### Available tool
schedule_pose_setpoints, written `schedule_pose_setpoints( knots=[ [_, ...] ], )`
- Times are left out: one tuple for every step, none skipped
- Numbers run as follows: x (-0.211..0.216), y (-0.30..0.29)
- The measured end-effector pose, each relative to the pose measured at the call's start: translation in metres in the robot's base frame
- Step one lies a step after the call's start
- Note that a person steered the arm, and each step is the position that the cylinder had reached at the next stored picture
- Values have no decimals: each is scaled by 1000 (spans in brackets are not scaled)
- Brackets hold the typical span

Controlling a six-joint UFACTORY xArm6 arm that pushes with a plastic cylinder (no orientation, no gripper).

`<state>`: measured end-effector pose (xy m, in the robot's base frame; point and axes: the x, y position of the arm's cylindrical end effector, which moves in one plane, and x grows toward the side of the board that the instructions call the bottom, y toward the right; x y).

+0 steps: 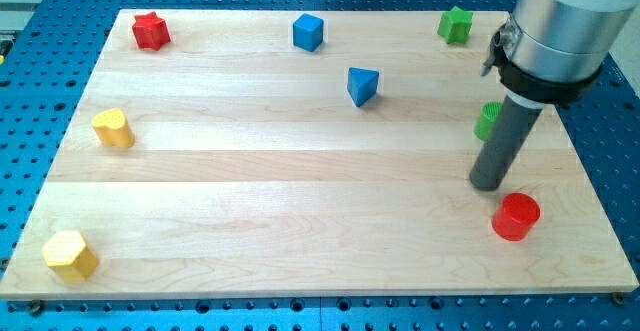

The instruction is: Slide the triangle to the center of the board

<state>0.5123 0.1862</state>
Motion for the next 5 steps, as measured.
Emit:
schedule_pose_setpoints(
  knots=[
    [29,0],
    [21,7],
    [-31,-8],
    [-88,-32],
    [-152,-28]
  ],
)
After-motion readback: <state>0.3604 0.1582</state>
